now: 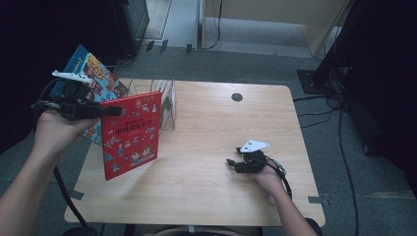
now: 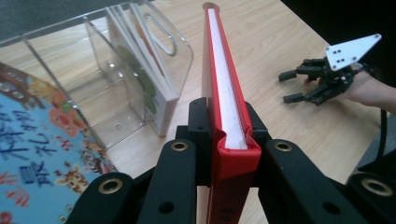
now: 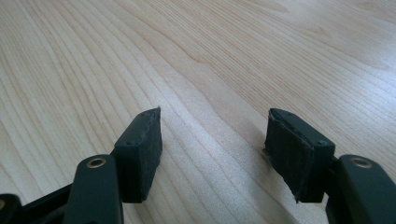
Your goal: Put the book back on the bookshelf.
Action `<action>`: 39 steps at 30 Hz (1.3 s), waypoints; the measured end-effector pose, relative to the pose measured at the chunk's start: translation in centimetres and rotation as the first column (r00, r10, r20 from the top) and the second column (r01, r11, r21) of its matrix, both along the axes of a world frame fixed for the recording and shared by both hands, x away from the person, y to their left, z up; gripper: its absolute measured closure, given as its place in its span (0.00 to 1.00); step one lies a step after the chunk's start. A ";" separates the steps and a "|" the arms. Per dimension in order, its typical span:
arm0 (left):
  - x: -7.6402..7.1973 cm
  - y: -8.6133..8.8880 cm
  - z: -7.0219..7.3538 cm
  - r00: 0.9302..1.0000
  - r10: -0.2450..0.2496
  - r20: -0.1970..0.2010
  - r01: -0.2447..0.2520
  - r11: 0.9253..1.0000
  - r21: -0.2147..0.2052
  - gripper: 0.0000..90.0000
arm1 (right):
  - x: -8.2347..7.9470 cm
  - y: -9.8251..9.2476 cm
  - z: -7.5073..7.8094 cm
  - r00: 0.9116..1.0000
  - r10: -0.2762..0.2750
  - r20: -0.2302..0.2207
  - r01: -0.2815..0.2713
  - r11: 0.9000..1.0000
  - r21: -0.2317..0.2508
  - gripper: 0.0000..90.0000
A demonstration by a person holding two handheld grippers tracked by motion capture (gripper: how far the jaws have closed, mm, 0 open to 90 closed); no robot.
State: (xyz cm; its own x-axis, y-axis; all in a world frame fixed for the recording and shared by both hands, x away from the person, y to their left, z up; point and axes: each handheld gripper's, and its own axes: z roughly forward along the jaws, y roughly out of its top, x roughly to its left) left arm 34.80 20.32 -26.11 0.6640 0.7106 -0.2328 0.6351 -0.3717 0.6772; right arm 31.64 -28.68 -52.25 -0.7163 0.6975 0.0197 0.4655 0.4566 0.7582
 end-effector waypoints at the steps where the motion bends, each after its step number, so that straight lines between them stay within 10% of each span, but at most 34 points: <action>1: 0.0 0.3 0.0 1.000 0.010 -0.001 -0.010 1.000 -0.005 0.90 | 0.0 0.0 0.0 1.000 -0.002 -0.002 0.002 1.000 0.001 0.40; 20: 0.6 4.2 0.2 0.990 0.144 -0.001 -0.144 0.989 0.027 0.90 | 0.2 0.1 0.0 1.000 0.001 0.000 -0.001 1.000 0.001 0.39; 39: 5.0 1.6 0.2 0.985 0.174 0.000 -0.174 0.984 0.046 0.89 | 0.2 0.1 0.0 1.000 0.000 0.001 0.000 1.000 0.001 0.39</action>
